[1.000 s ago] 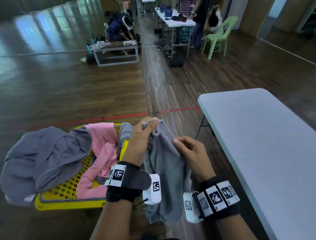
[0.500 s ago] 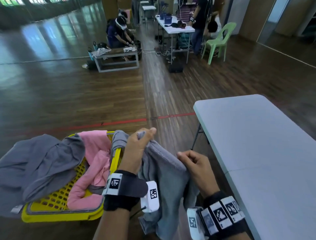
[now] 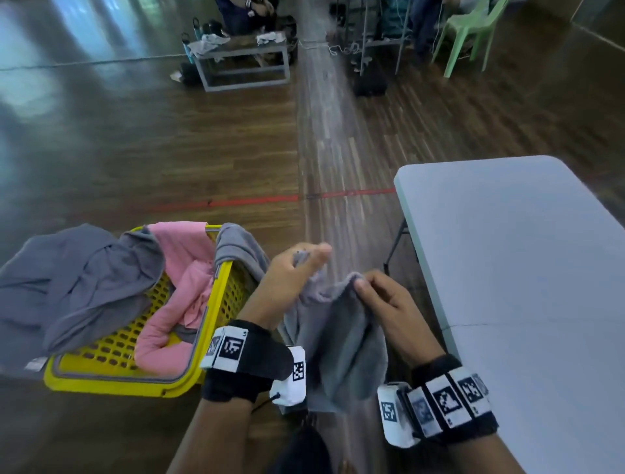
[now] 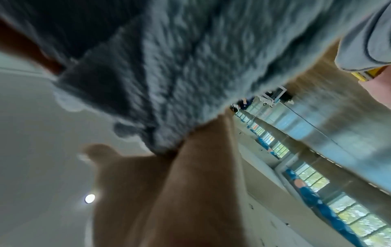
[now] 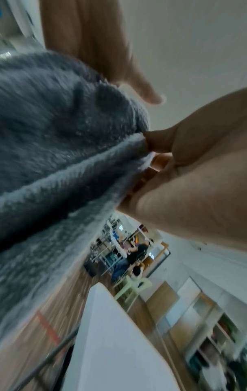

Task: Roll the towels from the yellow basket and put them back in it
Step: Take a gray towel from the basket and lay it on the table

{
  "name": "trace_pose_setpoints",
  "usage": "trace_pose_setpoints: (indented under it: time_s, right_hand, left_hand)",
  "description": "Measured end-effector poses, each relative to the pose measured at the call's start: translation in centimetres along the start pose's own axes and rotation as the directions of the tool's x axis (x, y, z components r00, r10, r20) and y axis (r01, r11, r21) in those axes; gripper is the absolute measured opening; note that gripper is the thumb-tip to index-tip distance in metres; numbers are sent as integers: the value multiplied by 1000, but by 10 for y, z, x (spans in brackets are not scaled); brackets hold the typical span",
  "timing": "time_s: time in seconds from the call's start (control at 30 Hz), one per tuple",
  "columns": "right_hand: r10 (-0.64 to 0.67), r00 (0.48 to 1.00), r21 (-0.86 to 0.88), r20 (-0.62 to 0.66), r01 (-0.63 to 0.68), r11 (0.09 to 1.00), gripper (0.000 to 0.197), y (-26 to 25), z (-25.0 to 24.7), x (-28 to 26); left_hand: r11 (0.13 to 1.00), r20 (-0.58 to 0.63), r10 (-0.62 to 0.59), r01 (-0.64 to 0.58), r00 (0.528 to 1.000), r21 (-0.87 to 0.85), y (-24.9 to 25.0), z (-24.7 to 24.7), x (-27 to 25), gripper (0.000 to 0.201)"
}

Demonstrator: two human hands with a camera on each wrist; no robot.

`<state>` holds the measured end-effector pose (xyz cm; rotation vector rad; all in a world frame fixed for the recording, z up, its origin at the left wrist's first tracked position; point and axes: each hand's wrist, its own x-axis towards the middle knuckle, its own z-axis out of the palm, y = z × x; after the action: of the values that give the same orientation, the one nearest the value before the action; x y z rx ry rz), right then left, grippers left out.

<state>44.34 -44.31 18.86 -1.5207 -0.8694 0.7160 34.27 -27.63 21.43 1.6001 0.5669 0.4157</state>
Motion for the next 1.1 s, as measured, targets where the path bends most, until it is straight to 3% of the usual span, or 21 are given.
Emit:
trace_pose_setpoints:
  time_s: [0.07,0.1,0.2,0.3,0.4,0.43,0.5,0.57,0.6,0.77,0.87,0.93,1.1]
  right_hand:
    - [-38,999,-60,24,40,997,20,-10,2,25]
    - [-50,998,-79,24,52,996,19,-13,4,38]
    - [-13,999,-62,31,15,998,20,-9,14,72]
    - [105,988,-55,114,-99,994,30,10,22,93]
    - [92,993,-72,69,-87,994,33,16,28,109]
    - [64,997,-80,47,-60,995,29,12,32,120]
    - [16,999,-111,51,-10,994,21,-1,41,140]
    - [-12,994,-156,105,28,987,19,-13,54,161]
    - [-10,992,-169,126,31,985,19,-15,61,171]
    - [109,966,-145,236,-76,987,19,7,82,211]
    - [195,914,-210,356,-125,970,37,33,75,220]
    - [274,882,-250,383,-186,950,37,51,62,220]
    - [403,825,-307,397,-295,905,42,92,21,240]
  left_hand:
    - [999,228,-43,36,973,34,-10,0,2,43]
    - [998,259,-51,56,965,-14,-13,-3,5,35]
    - [977,156,-46,77,987,-197,-21,-21,26,19]
    - [918,-1,-74,68,997,-391,-21,-50,54,27]
    - [927,-104,-119,73,987,-368,-21,-80,79,33]
    - [943,-88,-131,96,987,-318,-24,-89,86,33]
    - [972,72,-129,141,989,-187,-29,-94,90,32]
    - [979,232,-151,178,961,-99,-36,-94,90,42]
    - [976,256,-170,199,952,-92,-38,-96,90,41]
    - [931,67,-262,271,963,-243,-58,-123,101,16]
    - [910,-120,-282,225,952,-348,-67,-145,111,17]
    - [910,-227,-283,186,932,-371,-72,-159,119,20]
    - [916,-315,-293,170,903,-365,-85,-172,155,36]
